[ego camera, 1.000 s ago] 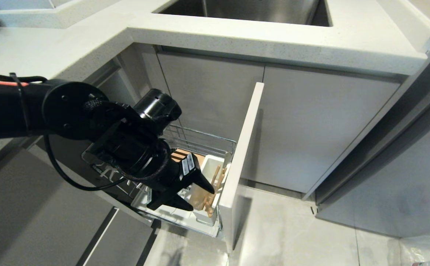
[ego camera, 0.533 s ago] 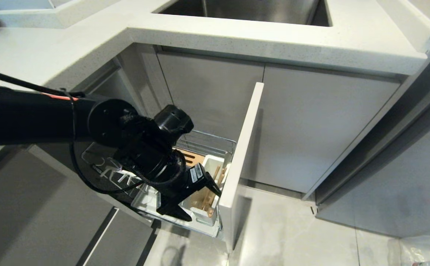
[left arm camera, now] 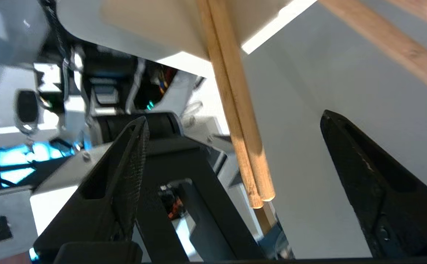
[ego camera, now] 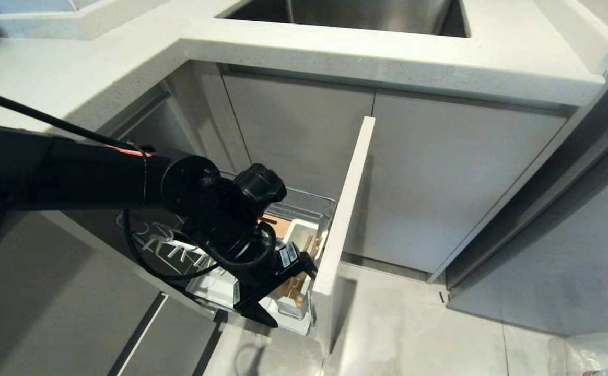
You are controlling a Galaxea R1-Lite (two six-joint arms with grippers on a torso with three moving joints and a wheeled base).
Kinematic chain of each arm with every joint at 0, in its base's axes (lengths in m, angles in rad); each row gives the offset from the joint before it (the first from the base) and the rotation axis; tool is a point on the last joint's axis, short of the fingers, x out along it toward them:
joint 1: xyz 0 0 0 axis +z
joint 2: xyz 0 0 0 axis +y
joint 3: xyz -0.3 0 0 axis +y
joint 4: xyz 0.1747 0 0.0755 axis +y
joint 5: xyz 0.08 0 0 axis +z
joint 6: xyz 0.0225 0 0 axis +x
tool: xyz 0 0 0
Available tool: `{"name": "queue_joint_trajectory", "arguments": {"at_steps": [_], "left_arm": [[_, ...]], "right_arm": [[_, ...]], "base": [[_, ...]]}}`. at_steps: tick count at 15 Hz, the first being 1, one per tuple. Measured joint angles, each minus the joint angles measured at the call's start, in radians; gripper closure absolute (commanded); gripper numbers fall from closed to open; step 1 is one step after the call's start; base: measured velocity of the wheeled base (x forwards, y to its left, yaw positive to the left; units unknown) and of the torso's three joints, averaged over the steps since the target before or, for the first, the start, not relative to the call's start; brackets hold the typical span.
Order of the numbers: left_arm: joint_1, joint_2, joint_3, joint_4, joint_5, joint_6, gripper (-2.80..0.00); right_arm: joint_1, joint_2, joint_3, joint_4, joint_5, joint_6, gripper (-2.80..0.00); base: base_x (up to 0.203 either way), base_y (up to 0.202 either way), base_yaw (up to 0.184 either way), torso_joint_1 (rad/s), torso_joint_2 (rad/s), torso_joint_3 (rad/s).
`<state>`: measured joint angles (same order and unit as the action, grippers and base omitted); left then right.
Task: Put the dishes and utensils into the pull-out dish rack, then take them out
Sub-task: Take the chopsticks out of the cupboard
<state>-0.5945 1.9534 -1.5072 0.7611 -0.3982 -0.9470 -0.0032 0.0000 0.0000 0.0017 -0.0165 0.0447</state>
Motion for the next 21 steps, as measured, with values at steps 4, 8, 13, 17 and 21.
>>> {"name": "queue_joint_trajectory", "arguments": {"at_steps": [4,8,13,17,21], "left_arm": [[0.001,0.015,-0.005,0.011,-0.005,0.000,-2.80],[0.015,0.023,-0.012,0.009,-0.005,0.004,0.00],[0.019,0.025,-0.020,0.014,-0.006,0.002,0.00],[0.019,0.023,-0.021,0.017,-0.006,-0.001,0.00],[0.019,0.019,-0.024,0.017,-0.007,-0.001,0.00]], "right_arm": [[0.000,0.000,0.000,0.000,0.000,0.000,0.00],[0.000,0.000,0.000,0.000,0.000,0.000,0.00],[0.000,0.000,0.000,0.000,0.000,0.001,0.00],[0.000,0.000,0.000,0.000,0.000,0.001,0.00],[0.000,0.000,0.000,0.000,0.000,0.001,0.00]], "base": [[0.000,0.000,0.000,0.000,0.00,0.000],[0.000,0.000,0.000,0.000,0.00,0.000],[0.000,0.000,0.000,0.000,0.00,0.000],[0.000,0.000,0.000,0.000,0.00,0.000],[0.000,0.000,0.000,0.000,0.00,0.000]]}}
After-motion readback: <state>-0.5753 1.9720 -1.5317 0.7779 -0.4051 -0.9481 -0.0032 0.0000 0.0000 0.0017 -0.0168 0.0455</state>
